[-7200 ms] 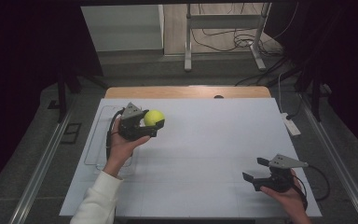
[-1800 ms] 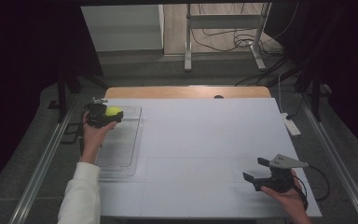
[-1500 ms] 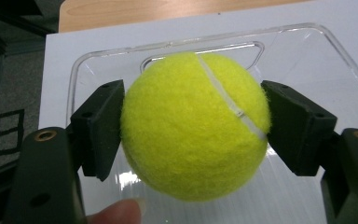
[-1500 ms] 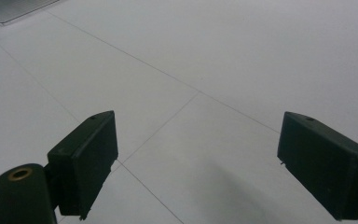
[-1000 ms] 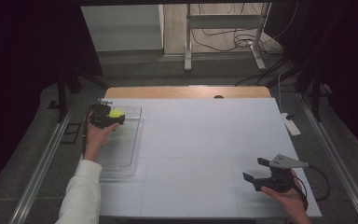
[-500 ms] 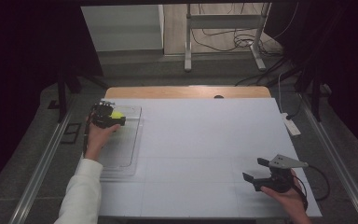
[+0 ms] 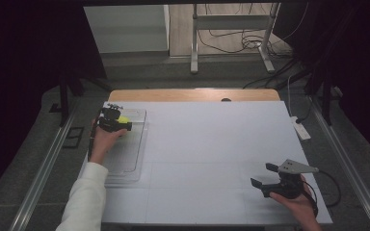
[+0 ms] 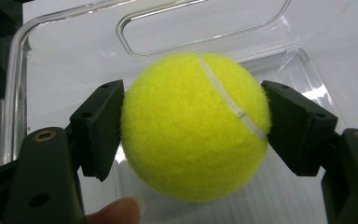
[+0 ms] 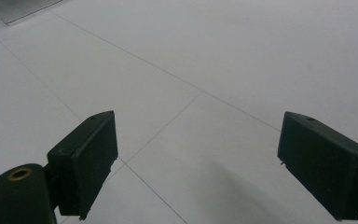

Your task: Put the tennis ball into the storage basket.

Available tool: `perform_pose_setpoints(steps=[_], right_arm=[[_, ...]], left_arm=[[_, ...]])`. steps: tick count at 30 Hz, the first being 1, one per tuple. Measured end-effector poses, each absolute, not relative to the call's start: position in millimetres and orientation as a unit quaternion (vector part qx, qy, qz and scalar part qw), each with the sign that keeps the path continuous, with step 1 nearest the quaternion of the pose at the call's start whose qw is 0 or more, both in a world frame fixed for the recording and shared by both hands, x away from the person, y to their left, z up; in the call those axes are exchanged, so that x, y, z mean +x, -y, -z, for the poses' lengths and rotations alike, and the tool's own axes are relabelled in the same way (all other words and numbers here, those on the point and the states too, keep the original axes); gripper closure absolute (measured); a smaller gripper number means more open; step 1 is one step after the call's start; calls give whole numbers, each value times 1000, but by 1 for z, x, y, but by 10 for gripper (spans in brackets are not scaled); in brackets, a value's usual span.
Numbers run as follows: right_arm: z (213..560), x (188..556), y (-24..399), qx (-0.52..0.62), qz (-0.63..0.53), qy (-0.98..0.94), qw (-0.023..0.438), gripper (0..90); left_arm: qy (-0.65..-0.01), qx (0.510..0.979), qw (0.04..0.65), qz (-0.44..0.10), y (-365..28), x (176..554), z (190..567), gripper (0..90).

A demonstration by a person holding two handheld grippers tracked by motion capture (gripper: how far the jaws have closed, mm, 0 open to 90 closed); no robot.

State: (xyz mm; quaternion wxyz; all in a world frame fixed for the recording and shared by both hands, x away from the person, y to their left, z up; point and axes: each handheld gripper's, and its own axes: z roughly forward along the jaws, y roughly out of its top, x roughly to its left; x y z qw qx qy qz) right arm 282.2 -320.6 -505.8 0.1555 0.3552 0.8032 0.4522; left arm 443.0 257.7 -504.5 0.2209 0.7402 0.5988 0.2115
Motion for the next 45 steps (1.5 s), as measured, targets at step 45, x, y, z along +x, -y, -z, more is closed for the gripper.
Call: perform_pose_setpoints(steps=[45], right_arm=[[508, 284, 325, 359, -458, -799, 149, 125]], left_arm=[[-590, 700, 356, -186, -275, 412, 482, 141]])
